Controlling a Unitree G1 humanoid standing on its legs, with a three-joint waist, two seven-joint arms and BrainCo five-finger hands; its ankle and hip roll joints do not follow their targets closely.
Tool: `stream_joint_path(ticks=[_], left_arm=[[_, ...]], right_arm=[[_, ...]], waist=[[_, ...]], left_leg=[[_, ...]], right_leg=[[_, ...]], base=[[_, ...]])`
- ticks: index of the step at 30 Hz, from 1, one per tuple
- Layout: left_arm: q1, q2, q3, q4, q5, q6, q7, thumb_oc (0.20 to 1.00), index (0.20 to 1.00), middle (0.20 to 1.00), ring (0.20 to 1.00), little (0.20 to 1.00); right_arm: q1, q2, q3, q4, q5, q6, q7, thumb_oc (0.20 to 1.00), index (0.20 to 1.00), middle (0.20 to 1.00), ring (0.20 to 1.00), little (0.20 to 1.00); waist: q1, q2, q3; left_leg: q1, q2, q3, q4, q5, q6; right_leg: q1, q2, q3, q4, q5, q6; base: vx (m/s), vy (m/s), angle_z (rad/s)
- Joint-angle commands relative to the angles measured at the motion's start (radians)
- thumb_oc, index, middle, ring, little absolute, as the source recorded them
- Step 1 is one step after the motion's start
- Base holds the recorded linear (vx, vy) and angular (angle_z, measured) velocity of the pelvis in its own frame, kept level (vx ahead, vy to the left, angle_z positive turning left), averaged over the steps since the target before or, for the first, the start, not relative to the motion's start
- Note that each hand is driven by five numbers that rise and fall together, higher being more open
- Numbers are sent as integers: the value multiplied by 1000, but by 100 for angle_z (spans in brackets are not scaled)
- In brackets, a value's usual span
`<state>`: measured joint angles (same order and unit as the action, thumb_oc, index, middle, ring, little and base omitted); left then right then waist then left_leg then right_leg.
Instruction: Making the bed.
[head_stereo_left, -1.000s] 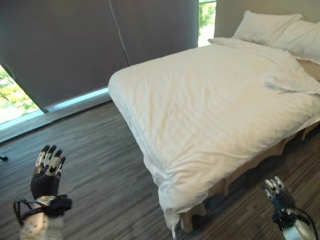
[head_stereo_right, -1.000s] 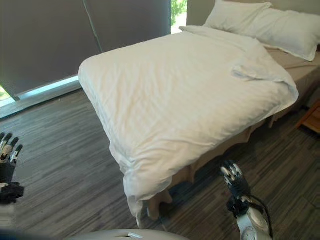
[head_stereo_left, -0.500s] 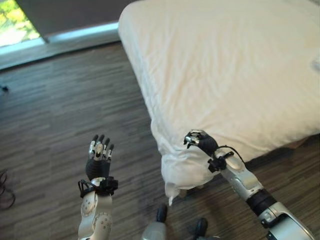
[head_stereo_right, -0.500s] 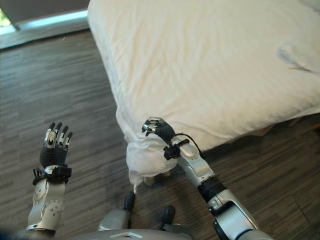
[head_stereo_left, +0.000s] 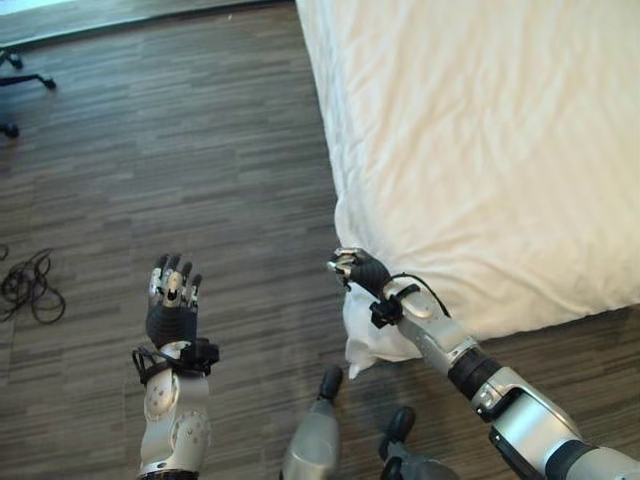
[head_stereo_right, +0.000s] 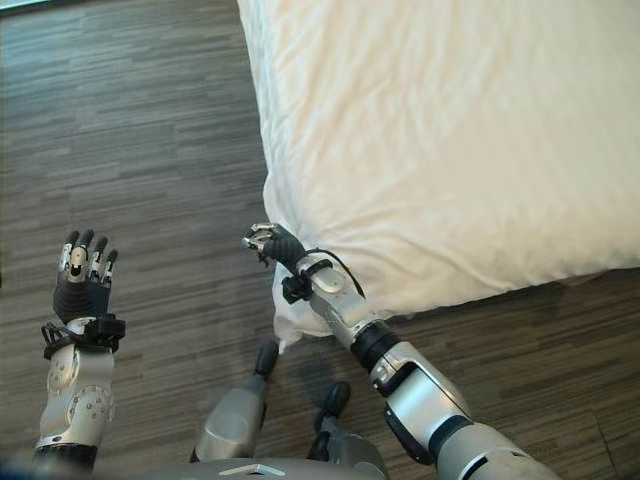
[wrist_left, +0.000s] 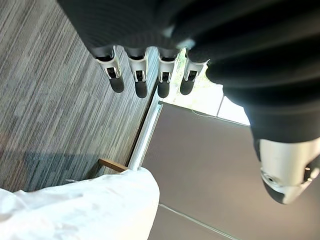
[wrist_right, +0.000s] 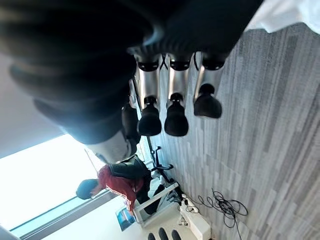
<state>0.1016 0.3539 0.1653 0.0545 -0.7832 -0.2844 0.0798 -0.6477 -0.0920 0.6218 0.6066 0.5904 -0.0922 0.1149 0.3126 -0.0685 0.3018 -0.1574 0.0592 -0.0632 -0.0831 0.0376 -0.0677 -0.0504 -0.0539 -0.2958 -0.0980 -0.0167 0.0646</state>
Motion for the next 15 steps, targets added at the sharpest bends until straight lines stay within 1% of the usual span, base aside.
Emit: stream_joint_path(ticks=[1,2,3,5,6,7,10,11,14,15], left_arm=[[-14,64,7,-53,-15,-78,9,1000,1000,1000,1000,1000],[-16,66,2,-51,-16,-79,12,1000,1000,1000,1000,1000],[-19,71,-10,-54,-13,-80,15,1000,1000,1000,1000,1000],[-19,79,-20,-62,-15,-83,16,1000,1000,1000,1000,1000],[-20,79,-21,-62,-15,-84,16,1000,1000,1000,1000,1000],[-18,88,-26,-71,-14,-83,16,1000,1000,1000,1000,1000],[-12,81,-30,-68,-20,-81,12,1000,1000,1000,1000,1000],[-9,76,-33,-66,-24,-81,9,1000,1000,1000,1000,1000],[-12,53,-44,-48,-24,-79,9,1000,1000,1000,1000,1000],[-13,53,-44,-48,-24,-79,9,1000,1000,1000,1000,1000]], right_arm=[[-73,90,45,31,-13,-29,3,200,200,200,200,200],[-80,91,46,46,-26,-30,-4,200,200,200,200,200],[-95,94,35,115,-67,-29,-29,200,200,200,200,200],[-112,84,0,203,-100,-28,-60,200,200,200,200,200],[-113,84,-2,205,-100,-29,-60,200,200,200,200,200],[-132,55,-44,296,-147,-27,-105,200,200,200,200,200],[-137,3,-137,453,-182,-13,-151,200,200,200,200,200],[-125,-10,-155,476,-194,-6,-156,200,200,200,200,200],[-49,-44,-260,521,-140,-18,-205,200,200,200,200,200],[-49,-44,-260,521,-140,-18,-205,200,200,200,200,200]], waist=[[24,-11,7],[25,-7,12],[31,3,24],[36,18,35],[36,18,35],[40,34,48],[38,51,59],[36,55,63],[17,67,76],[17,67,75]], left_leg=[[-38,-2,-5,-4,81,-18],[-43,-4,-6,-4,83,-18],[-55,-7,-11,-4,88,-19],[-72,-10,-18,-4,95,-20],[-72,-10,-19,-4,95,-20],[-84,-12,-23,-4,97,-22],[-110,-16,-25,-4,107,-22],[-115,-17,-27,-4,109,-21],[-119,-19,-24,-4,107,-20],[-123,-20,-24,-4,111,-19]], right_leg=[[-66,-77,39,11,126,83],[-70,-77,37,11,127,84],[-80,-79,32,11,130,84],[-93,-80,26,11,134,85],[-94,-80,25,11,134,85],[-104,-81,25,11,137,86],[-127,-85,19,11,144,89],[-132,-87,18,11,146,91],[-140,-89,23,11,146,93],[-143,-90,22,11,149,93]], base=[[-39,7,20],[-61,10,13],[-74,12,8],[-53,11,11],[-38,20,15],[-41,26,15],[-38,32,6],[-12,20,5],[-5,39,4],[-7,33,4]])
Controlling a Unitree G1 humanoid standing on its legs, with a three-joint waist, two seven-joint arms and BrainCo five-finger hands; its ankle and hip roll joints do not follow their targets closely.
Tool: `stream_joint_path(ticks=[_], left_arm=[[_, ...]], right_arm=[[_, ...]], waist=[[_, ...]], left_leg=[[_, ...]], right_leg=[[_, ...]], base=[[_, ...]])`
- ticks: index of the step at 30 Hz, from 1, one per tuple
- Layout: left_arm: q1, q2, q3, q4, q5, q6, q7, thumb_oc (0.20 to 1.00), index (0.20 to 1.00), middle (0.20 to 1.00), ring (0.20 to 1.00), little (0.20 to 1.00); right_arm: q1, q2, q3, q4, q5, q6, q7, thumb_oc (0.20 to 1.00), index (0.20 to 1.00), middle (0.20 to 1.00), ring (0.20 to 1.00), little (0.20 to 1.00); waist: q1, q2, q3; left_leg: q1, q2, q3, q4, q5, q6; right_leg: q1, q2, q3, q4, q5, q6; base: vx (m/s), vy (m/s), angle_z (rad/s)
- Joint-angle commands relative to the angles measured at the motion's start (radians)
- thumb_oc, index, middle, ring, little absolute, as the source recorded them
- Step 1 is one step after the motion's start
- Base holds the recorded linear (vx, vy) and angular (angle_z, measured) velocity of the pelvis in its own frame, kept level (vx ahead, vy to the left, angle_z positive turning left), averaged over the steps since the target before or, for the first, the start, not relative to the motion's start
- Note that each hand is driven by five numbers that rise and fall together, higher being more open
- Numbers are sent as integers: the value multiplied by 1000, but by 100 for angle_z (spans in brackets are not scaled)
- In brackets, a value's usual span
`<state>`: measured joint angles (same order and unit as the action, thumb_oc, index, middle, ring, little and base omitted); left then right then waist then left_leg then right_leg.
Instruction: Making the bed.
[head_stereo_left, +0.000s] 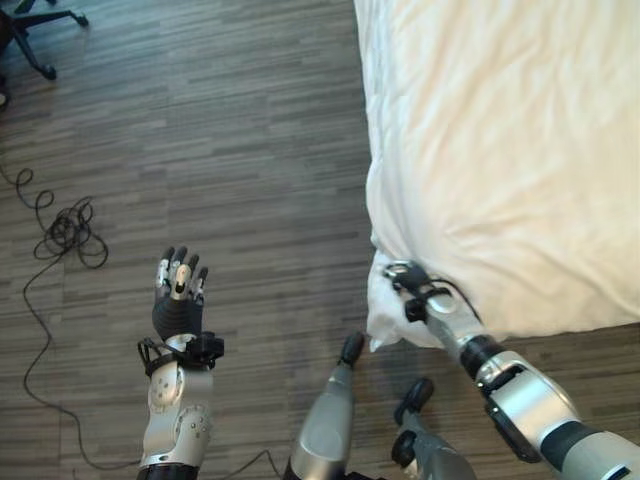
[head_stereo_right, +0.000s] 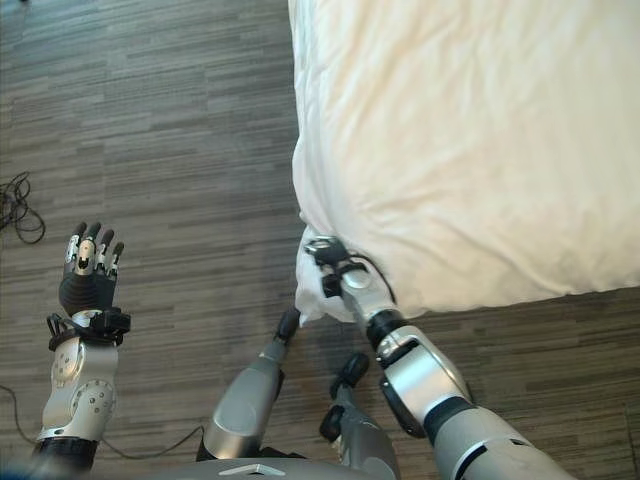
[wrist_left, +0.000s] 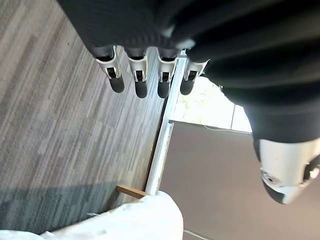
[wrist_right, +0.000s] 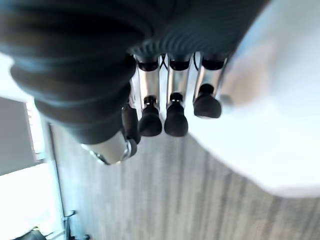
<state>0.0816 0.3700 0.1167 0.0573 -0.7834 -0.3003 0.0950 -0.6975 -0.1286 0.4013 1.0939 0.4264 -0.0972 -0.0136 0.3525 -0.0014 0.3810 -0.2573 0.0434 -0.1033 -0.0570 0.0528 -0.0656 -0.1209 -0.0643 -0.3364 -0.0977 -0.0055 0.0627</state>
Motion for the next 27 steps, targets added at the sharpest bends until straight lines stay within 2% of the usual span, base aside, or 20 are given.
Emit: stream_joint_path(ticks=[1,3,5,9,11,14,17,19,20,21,22,23,25,26,27], left_arm=[[8,31,6,-48,-24,-64,-6,1000,1000,1000,1000,1000],[6,9,6,-33,-20,-67,-4,1000,1000,1000,1000,1000],[7,4,6,-29,-20,-67,-4,1000,1000,1000,1000,1000],[23,-4,45,-30,2,-67,-9,1000,1000,1000,1000,1000],[31,-5,52,-32,1,-69,-10,1000,1000,1000,1000,1000],[36,-8,103,-20,-2,-79,-3,1000,1000,1000,1000,1000],[26,-4,117,-2,-4,-83,-6,1000,1000,1000,1000,1000],[12,6,124,4,8,-86,-9,1000,1000,1000,1000,1000],[12,6,124,4,8,-86,-9,1000,1000,1000,1000,1000],[6,7,137,12,2,-89,-10,1000,1000,1000,1000,1000],[4,10,139,18,3,-92,-10,1000,1000,1000,1000,1000],[5,9,146,22,3,-93,-8,1000,1000,1000,1000,1000],[6,5,149,30,11,-96,0,1000,1000,1000,1000,1000],[5,5,148,30,11,-96,0,1000,1000,1000,1000,1000],[6,-1,153,42,23,-97,13,1000,1000,1000,1000,1000]], right_arm=[[43,-18,-59,32,30,-19,-75,200,200,200,200,200],[157,-50,-125,64,23,-33,-96,200,200,200,200,200],[194,-53,-129,62,17,-34,-92,200,200,200,200,200],[459,-102,-218,93,-37,-34,-75,200,200,200,200,200],[493,-111,-247,102,-35,-34,-76,200,200,200,200,200],[593,-174,-409,152,18,-43,-99,200,200,200,200,200],[618,-219,-477,172,43,-49,-107,200,200,200,200,200],[645,-296,-593,203,104,-57,-130,200,200,200,200,200],[645,-296,-593,203,104,-57,-130,200,200,200,200,200],[674,-351,-697,203,176,-80,-155,200,200,200,200,200],[677,-374,-739,198,206,-91,-164,200,200,200,200,200],[688,-397,-809,153,269,-123,-184,200,200,200,200,200],[701,-418,-870,45,301,-174,-210,200,200,200,200,200],[704,-415,-873,39,299,-172,-213,200,200,200,200,200],[716,-419,-895,-119,271,-206,-251,200,200,200,200,200]], waist=[[-33,0,-3],[-60,2,7],[-69,0,5],[-141,-15,12],[-154,-17,9],[-201,-31,1],[-219,-35,-3],[-242,-43,-20],[-242,-43,-21],[-265,-52,-44],[-274,-56,-59],[-291,-62,-78],[-312,-68,-117],[-311,-68,-116],[-327,-67,-138]], left_leg=[[-27,-5,17,-30,95,-21],[-24,-5,23,-30,89,-20],[-28,-7,23,-30,91,-19],[-8,-7,30,-30,77,-15],[-4,-9,29,-30,74,-13],[9,-15,34,-30,65,-7],[17,-15,40,-30,61,-6],[38,-16,55,-30,51,-3],[37,-16,55,-30,51,-3],[54,-16,65,-30,41,-1],[69,-14,69,-30,29,-1],[84,-13,77,-30,21,1],[115,-9,91,-30,5,5],[113,-11,92,-30,11,6],[137,-10,107,-30,0,9]], right_leg=[[-77,-81,62,10,138,96],[-75,-85,64,10,135,99],[-79,-87,63,10,137,100],[-61,-92,65,10,125,99],[-57,-95,65,10,123,99],[-49,-103,70,13,123,101],[-47,-105,77,14,122,103],[-36,-104,92,12,120,106],[-37,-104,92,12,120,106],[-24,-103,102,11,115,108],[-13,-101,108,10,106,109],[-2,-103,116,11,102,111],[20,-103,134,11,95,113],[17,-104,135,10,100,113],[33,-104,147,11,94,113]], base=[[-1,37,5],[16,42,7],[12,21,8],[29,26,4],[16,2,0],[31,19,-6],[13,31,-16],[29,28,-9],[63,23,-10],[87,13,-18],[122,24,-20],[96,22,-18],[81,33,-16],[79,47,-22],[65,52,-20]])
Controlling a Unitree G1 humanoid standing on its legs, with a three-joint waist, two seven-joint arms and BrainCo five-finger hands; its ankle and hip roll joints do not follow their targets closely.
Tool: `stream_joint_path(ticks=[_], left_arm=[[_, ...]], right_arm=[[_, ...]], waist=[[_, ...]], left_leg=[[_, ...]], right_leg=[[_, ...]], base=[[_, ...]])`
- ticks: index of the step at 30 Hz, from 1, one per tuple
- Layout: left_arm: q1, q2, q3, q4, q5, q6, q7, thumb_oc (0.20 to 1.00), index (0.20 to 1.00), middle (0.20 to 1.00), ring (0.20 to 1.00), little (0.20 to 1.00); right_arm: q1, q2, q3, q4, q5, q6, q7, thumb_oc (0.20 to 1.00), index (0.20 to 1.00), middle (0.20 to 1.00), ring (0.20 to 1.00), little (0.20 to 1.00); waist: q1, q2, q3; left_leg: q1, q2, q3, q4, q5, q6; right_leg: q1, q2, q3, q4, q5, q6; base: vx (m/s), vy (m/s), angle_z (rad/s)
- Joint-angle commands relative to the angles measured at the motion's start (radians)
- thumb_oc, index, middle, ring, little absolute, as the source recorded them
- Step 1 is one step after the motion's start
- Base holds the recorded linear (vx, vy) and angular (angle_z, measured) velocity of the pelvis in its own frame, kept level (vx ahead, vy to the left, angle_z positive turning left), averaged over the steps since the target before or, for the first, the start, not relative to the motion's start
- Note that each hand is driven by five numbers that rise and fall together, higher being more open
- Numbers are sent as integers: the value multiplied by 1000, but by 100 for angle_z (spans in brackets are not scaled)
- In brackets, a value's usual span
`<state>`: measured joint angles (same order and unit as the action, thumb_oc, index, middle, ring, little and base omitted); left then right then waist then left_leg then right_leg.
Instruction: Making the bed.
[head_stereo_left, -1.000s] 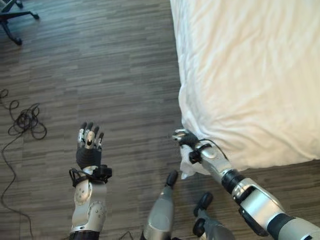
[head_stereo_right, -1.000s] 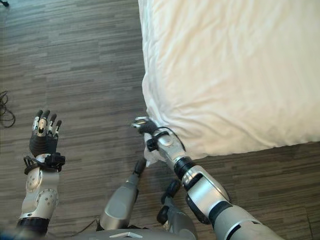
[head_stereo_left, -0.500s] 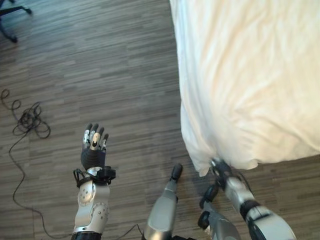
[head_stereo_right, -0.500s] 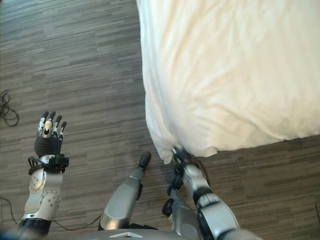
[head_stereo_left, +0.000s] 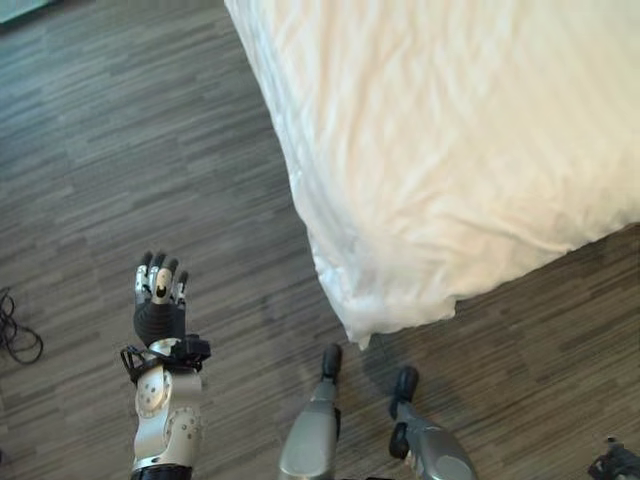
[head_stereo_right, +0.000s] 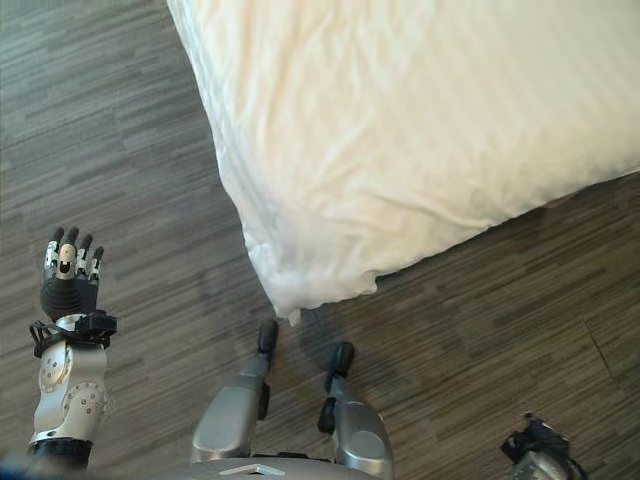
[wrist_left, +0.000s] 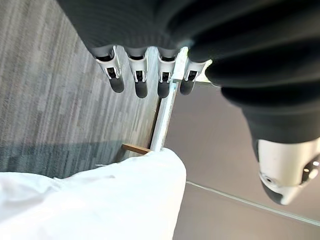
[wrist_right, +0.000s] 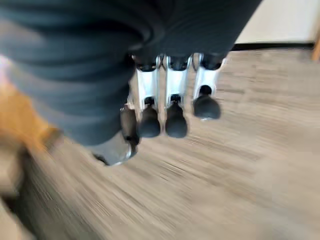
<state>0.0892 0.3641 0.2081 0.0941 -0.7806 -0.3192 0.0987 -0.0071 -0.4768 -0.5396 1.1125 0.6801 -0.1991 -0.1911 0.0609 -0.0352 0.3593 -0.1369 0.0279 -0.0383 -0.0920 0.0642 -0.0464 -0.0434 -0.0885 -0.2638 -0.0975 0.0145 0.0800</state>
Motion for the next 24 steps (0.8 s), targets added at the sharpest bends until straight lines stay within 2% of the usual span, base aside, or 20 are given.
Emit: stream_joint_path(ticks=[1,2,4,7,9,11,12,13,14,16,19,21,23,24], left_arm=[[3,-1,70,14,29,-78,13,1000,1000,1000,1000,1000],[6,-6,72,23,32,-78,10,1000,1000,1000,1000,1000],[20,-27,51,43,59,-53,-13,1000,1000,1000,1000,1000],[27,-50,14,52,68,-25,-43,1000,1000,1000,1000,1000],[31,-54,-3,51,79,-16,-55,1000,1000,1000,1000,1000],[35,-65,-49,39,71,4,-95,1000,1000,1000,1000,1000],[36,-64,-49,39,70,3,-96,1000,1000,1000,1000,1000],[37,-76,-98,32,64,15,-119,1000,1000,1000,1000,1000],[39,-76,-98,33,64,15,-119,1000,1000,1000,1000,1000],[41,-87,-154,28,65,26,-134,1000,1000,1000,1000,1000],[26,-119,-219,73,59,39,-157,1000,1000,1000,1000,1000],[10,-124,-238,77,61,32,-159,1000,1000,1000,1000,1000],[-7,-113,-242,77,74,17,-149,1000,1000,1000,1000,1000],[-40,-81,-246,81,92,8,-143,1000,1000,1000,1000,1000]], right_arm=[[47,-71,51,-237,-59,-108,-89,200,200,200,200,200],[65,-68,56,-361,-119,-120,-96,376,376,376,376,376],[75,-16,71,-658,-172,-160,-69,1000,1000,1000,1000,1000],[73,48,127,-919,-205,-170,5,1000,1000,1000,1000,1000],[76,63,151,-967,-211,-166,31,1000,1000,1000,1000,1000],[57,101,250,-1095,-209,-157,97,1000,1000,1000,1000,1000],[59,102,251,-1097,-210,-155,97,1000,1000,1000,1000,1000],[68,147,321,-1127,-169,-145,147,1000,1000,1000,1000,1000],[70,147,321,-1128,-168,-145,148,1000,1000,1000,1000,1000],[88,199,410,-1114,-102,-124,198,1000,1000,1000,1000,1000],[166,222,512,-1118,-124,-79,247,1000,1000,1000,1000,1000],[195,227,511,-1137,-135,-81,246,1000,1000,1000,1000,1000],[183,223,511,-1141,-161,-90,229,1000,1000,1000,1000,1000],[199,219,486,-1161,-188,-100,206,1000,1000,1000,1000,1000]], waist=[[-42,-35,-135],[-53,-35,-153],[-76,-29,-200],[-93,-21,-236],[-95,-19,-248],[-103,-10,-274],[-103,-10,-273],[-106,-5,-286],[-107,-6,-285],[-112,-2,-290],[-136,3,-289],[-160,6,-277],[-183,5,-255],[-229,11,-231]], left_leg=[[32,7,50,5,-16,-8],[54,8,61,5,-24,-6],[114,8,87,5,-42,2],[159,5,103,5,-47,8],[177,6,107,5,-61,9],[195,4,119,5,-56,13],[197,4,119,5,-57,12],[213,4,123,5,-67,15],[215,4,123,5,-68,15],[224,1,126,5,-67,17],[243,-5,144,5,-68,21],[240,-6,169,5,-65,20],[220,2,251,5,-60,18],[187,20,292,5,-38,11]], right_leg=[[-33,-81,82,11,73,96],[-21,-82,92,12,69,96],[23,-86,114,19,55,95],[55,-91,131,27,49,91],[71,-91,134,25,40,92],[81,-93,144,28,43,90],[83,-92,144,28,43,90],[97,-93,146,29,34,90],[99,-93,146,29,34,90],[103,-95,149,40,32,89],[97,-102,177,68,38,91],[74,-103,196,72,60,101],[-9,-94,238,61,150,131],[-64,-81,304,58,189,153]], base=[[129,71,-21],[107,59,-31],[115,70,-43],[81,32,-37],[38,6,-18],[3,9,-14],[31,3,-8],[32,1,-4],[28,6,-6],[-24,16,-3],[-39,60,-4],[-100,59,-21],[-266,20,-87],[-320,-33,-125]])
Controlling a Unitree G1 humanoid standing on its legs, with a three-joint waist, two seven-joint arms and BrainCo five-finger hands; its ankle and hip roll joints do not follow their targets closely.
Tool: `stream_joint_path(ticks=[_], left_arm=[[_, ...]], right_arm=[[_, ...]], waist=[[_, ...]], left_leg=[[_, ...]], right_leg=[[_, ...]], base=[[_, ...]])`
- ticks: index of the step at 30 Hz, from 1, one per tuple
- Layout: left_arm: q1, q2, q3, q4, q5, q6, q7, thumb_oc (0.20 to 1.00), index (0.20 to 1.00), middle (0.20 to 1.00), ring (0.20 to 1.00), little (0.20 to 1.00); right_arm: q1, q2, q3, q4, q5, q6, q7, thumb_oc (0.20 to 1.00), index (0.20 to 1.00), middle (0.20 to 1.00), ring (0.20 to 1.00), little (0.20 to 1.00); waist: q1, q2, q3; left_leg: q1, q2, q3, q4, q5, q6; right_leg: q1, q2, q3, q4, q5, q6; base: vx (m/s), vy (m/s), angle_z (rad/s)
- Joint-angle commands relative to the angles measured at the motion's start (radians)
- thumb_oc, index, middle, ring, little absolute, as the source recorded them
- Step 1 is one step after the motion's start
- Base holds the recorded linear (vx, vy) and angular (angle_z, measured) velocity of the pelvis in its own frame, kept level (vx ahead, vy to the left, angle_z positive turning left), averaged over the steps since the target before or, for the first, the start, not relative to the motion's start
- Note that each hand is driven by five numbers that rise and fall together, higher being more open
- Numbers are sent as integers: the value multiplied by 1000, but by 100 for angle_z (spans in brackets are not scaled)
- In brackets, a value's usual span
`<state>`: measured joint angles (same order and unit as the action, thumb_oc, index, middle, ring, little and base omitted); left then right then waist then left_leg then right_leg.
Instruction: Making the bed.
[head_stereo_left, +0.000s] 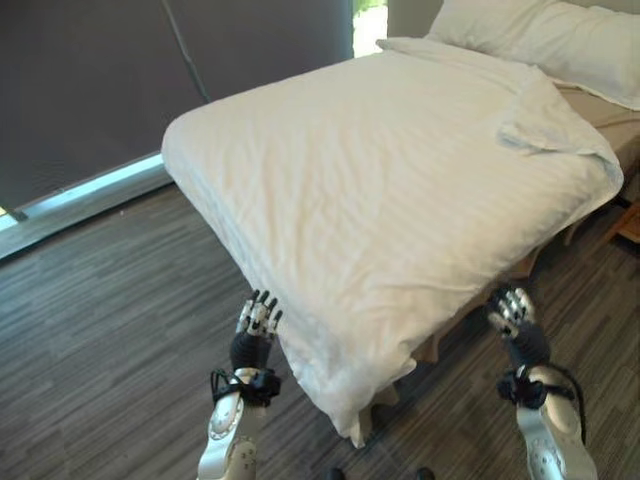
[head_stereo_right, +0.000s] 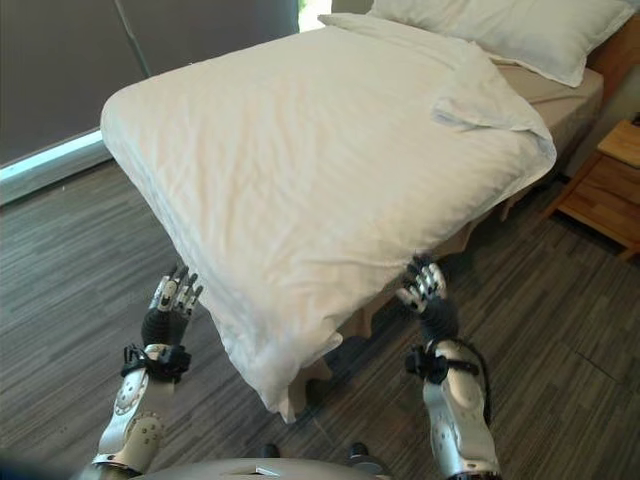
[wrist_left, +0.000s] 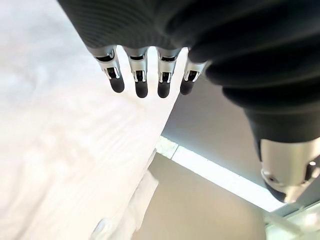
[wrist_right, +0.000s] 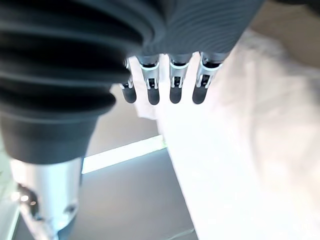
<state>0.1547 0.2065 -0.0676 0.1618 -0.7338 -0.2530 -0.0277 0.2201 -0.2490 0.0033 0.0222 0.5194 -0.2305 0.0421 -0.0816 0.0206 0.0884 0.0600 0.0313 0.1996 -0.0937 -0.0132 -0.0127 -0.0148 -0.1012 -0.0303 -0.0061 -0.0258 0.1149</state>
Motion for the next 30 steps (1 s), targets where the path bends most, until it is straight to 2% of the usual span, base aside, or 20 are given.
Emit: stream_joint_path(ticks=[1,4,5,6,10,11,12,13,15,16,17,18,19,20,21,22,23,24,27,30], left_arm=[[-116,91,26,17,58,-62,-14,1000,1000,1000,1000,1000],[-124,110,30,16,72,-60,-10,1000,1000,1000,1000,1000],[-125,118,41,14,75,-57,-9,1000,1000,1000,1000,1000],[-118,117,65,3,55,-58,-12,1000,1000,1000,1000,1000],[-119,117,65,3,55,-58,-12,1000,1000,1000,1000,1000],[-58,80,128,-50,-9,-65,-18,1000,1000,1000,1000,1000],[-57,80,129,-50,-9,-65,-18,1000,1000,1000,1000,1000],[-14,67,172,-60,-25,-64,-13,1000,1000,1000,1000,1000],[-11,66,175,-27,-1,-64,-17,1000,1000,1000,1000,1000],[-12,65,175,-26,0,-65,-17,1000,1000,1000,1000,1000],[1,34,185,-17,-47,-72,-16,1000,1000,1000,1000,1000],[10,26,187,-23,-55,-75,-25,1000,1000,1000,1000,1000],[29,16,200,-28,-50,-82,-31,1000,1000,1000,1000,1000],[28,16,200,-28,-50,-82,-31,1000,1000,1000,1000,1000],[49,-9,207,-24,-69,-81,-42,1000,1000,1000,1000,1000],[49,-9,207,-24,-69,-81,-42,1000,1000,1000,1000,1000],[43,-16,204,-20,-96,-75,-47,1000,1000,1000,1000,1000],[43,-15,204,-19,-96,-75,-47,1000,1000,1000,1000,1000],[40,-4,169,-8,-52,-53,-48,1000,1000,1000,1000,1000],[21,9,141,-10,-48,-49,-48,1000,1000,1000,1000,1000]], right_arm=[[-29,-6,-65,-65,-31,-71,-36,1000,1000,1000,1000,1000],[-36,0,-74,-58,-37,-74,-53,1000,1000,1000,1000,1000],[-41,2,-88,-56,-37,-74,-68,1000,1000,1000,1000,1000],[-46,10,-108,-49,-28,-80,-86,1000,1000,1000,1000,1000],[-46,11,-108,-49,-28,-80,-86,1000,1000,1000,1000,1000],[-94,13,-92,-21,-45,-80,-118,1000,1000,1000,1000,1000],[-94,13,-92,-21,-45,-81,-118,1000,1000,1000,1000,1000],[-111,8,-54,-21,-7,-82,-94,1000,1000,1000,1000,1000],[-85,-13,-61,-30,19,-76,-68,1000,1000,1000,1000,1000],[-84,-14,-61,-31,20,-76,-67,1000,1000,1000,1000,1000],[-76,-38,-53,-51,75,-76,-39,1000,1000,1000,1000,1000],[-85,-59,-48,-48,68,-72,-28,1000,1000,1000,1000,1000],[-105,-89,-43,-35,45,-70,-24,1000,1000,1000,1000,1000],[-106,-90,-43,-35,45,-70,-24,1000,1000,1000,1000,1000],[-123,-92,-45,1,64,-65,-25,1000,1000,1000,1000,1000],[-124,-91,-45,1,64,-65,-25,1000,1000,1000,1000,1000],[-112,-75,-60,8,115,-60,-7,1000,1000,1000,1000,1000],[-111,-75,-60,8,116,-60,-7,1000,1000,1000,1000,1000],[-66,-55,-77,-5,100,-52,0,1000,1000,1000,1000,1000],[-67,-45,-58,-5,99,-46,2,1000,1000,1000,1000,1000]], waist=[[-86,-35,48],[-79,-25,56],[-66,-12,62],[-44,-4,57],[-41,-3,55],[37,-26,13],[38,-27,14],[70,-41,8],[57,-37,12],[57,-34,13],[64,-38,37],[83,-43,48],[118,-54,57],[116,-54,57],[150,-75,61],[150,-75,60],[154,-86,49],[154,-87,50],[141,-78,27],[131,-75,31]], left_leg=[[-19,30,66,6,46,-23],[-33,51,92,6,64,-25],[-44,72,122,6,74,-27],[-53,94,181,6,90,-29],[-55,95,183,6,92,-29],[-67,126,298,14,115,-57],[-65,126,299,14,115,-57],[-102,186,355,25,173,-107],[-118,246,330,31,236,-146],[-119,251,328,32,238,-150],[-137,277,266,90,241,-150],[-150,250,141,134,224,-152],[-153,193,-52,162,182,-147],[-157,193,-54,165,182,-146],[-144,104,-221,193,92,-122],[-147,103,-222,193,94,-121],[-148,34,-279,203,60,-101],[-147,33,-279,204,58,-101],[-143,-35,-262,125,72,-49],[-143,-47,-275,135,65,-42]], right_leg=[[-101,-73,61,-16,209,116],[-99,-98,18,27,183,106],[-75,-125,-36,60,135,90],[-9,-190,-113,128,105,79],[-12,-188,-111,125,109,78],[117,-276,-286,132,115,121],[119,-276,-285,132,115,121],[141,-212,-348,-37,48,125],[144,-147,-303,-49,4,90],[144,-142,-304,-49,2,86],[144,-103,-290,-65,-1,61],[136,-97,-268,-69,1,55],[121,-89,-224,-67,6,49],[120,-89,-226,-67,7,49],[114,-70,-150,-73,14,35],[112,-70,-150,-73,16,35],[116,-45,-116,-74,16,16],[119,-46,-116,-74,15,17],[117,-1,-112,-71,9,-5],[101,13,-92,-57,5,-3]], base=[[-246,-42,-109],[-156,-54,-80],[-269,-89,-70],[-268,-87,-85],[-91,-94,-75],[-190,-311,-35],[-402,-727,-196],[-224,-576,-232],[-139,-546,-154],[-108,-440,-26],[-118,-361,7],[-120,-479,-42],[-37,-222,-102],[36,-367,-159],[37,-235,-138],[104,-404,-129],[64,-165,-104],[92,-203,-80],[93,-73,-13],[13,-13,25]])
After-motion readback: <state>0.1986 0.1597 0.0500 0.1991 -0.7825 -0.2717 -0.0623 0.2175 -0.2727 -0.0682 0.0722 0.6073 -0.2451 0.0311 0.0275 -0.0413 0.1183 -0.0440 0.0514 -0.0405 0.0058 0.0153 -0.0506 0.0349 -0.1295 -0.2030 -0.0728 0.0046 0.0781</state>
